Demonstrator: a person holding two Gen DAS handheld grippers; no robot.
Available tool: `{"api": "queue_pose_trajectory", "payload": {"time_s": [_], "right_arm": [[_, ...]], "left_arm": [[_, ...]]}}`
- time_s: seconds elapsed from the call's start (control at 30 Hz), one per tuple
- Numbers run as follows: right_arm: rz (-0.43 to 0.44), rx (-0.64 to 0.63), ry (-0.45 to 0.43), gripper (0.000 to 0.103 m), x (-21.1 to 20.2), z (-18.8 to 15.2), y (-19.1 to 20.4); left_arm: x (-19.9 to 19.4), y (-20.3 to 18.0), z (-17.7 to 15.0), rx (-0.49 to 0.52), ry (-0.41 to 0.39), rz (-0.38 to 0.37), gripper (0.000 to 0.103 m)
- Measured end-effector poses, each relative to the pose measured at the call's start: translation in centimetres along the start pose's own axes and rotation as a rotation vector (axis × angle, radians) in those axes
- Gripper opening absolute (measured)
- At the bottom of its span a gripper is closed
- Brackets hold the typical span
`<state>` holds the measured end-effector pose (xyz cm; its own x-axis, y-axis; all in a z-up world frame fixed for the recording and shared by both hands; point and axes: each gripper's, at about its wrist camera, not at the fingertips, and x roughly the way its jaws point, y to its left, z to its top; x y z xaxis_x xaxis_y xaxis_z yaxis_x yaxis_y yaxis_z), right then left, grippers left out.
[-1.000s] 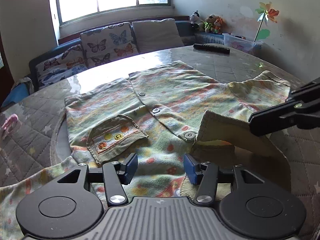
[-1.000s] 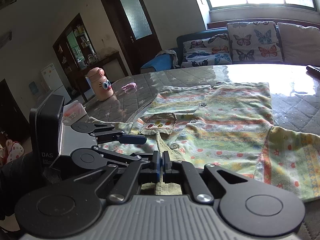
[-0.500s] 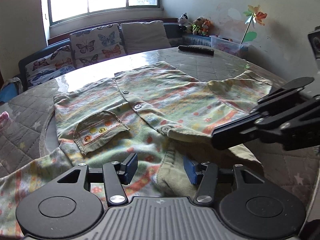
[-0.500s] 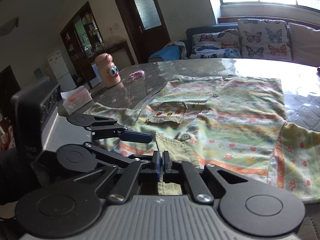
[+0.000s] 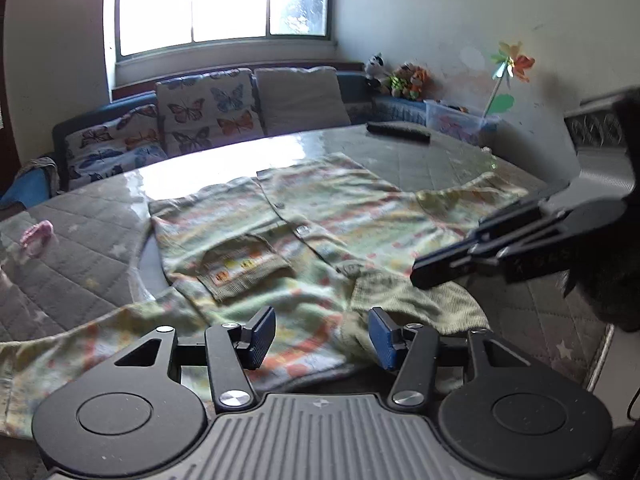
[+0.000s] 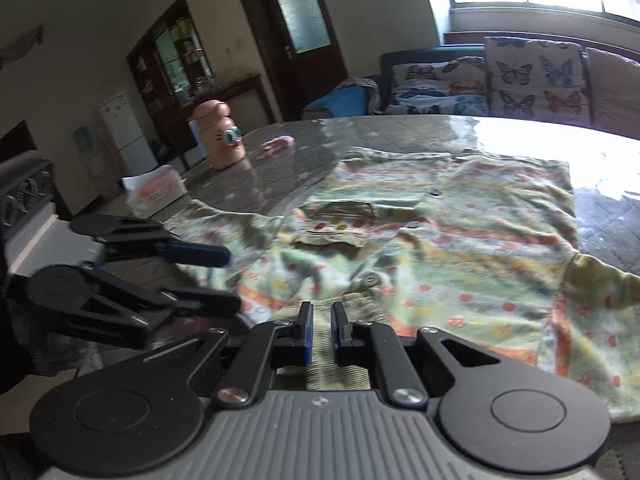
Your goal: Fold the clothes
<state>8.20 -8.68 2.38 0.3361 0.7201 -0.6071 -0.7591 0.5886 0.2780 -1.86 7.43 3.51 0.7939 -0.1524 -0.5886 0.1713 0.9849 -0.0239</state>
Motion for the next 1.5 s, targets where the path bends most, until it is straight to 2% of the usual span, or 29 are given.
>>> {"api": "queue_pose_trajectory", "payload": {"time_s": [0.2, 0.3, 0.47, 0.57, 0.83, 0.87, 0.9, 1.0, 1.07, 1.1, 1.23, 1.3, 1.37, 1.5], "right_arm": [[-0.083, -0.110, 0.065, 0.010, 2.7, -1.4, 0.5], [-0.098, -0.171, 0.058, 0.020, 2.4, -1.9, 1.4], [-0.096, -0.147, 0.041, 0.022, 0.9, -2.3, 1.3], [-0.107, -0.116, 0.032, 0.022, -0.4, -2.5, 0.6], [-0.072, -0.046, 0.046, 0.023, -1.9, -3.4, -0.7], [-0.068, -0.028, 0.036, 0.025, -2.3, -3.4, -1.0], [-0.070, -0.012, 0.024, 0.031, -2.8, -3.3, -1.3], [-0.111, 0.047, -0.029, 0.036, -4.6, -3.1, -2.7], [-0.172, 0.077, -0.055, 0.037, -5.6, -3.1, -4.1], [-0.204, 0.094, -0.067, 0.038, -6.1, -3.1, -4.9], [-0.369, 0.186, -0.111, 0.044, -7.7, -3.5, -9.0], [-0.455, 0.231, -0.135, 0.049, -8.6, -3.8, -11.2], [-0.536, 0.284, -0.154, 0.049, -9.5, -4.3, -13.6], [-0.723, 0.363, -0.174, 0.049, -11.2, -5.5, -18.1]], "left_arm": [[2.1, -0.7, 0.5, -0.009, 0.016, -0.024, 0.054], [3.4, -1.2, 0.6, -0.010, 0.033, -0.040, 0.052], [5.6, -2.0, 0.8, -0.014, 0.060, -0.066, 0.033], [6.9, -2.5, 0.9, -0.016, 0.077, -0.082, 0.026], [7.5, -2.8, 0.4, 0.016, 0.106, -0.067, 0.026], [7.6, -2.9, 0.6, 0.017, 0.107, -0.066, 0.026], [7.6, -2.9, 0.6, 0.020, 0.108, -0.064, 0.026], [7.5, -3.1, 0.6, 0.029, 0.105, -0.066, 0.031], [7.3, -3.3, 0.8, 0.031, 0.099, -0.068, 0.042], [7.3, -3.4, 0.9, 0.032, 0.094, -0.069, 0.044], [6.8, -3.8, 1.3, 0.038, 0.073, -0.063, 0.061], [6.6, -4.0, 1.5, 0.041, 0.059, -0.053, 0.074], [6.4, -4.2, 1.7, 0.046, 0.041, -0.034, 0.091], [6.1, -4.2, 2.0, 0.040, 0.016, -0.010, 0.101]]}}
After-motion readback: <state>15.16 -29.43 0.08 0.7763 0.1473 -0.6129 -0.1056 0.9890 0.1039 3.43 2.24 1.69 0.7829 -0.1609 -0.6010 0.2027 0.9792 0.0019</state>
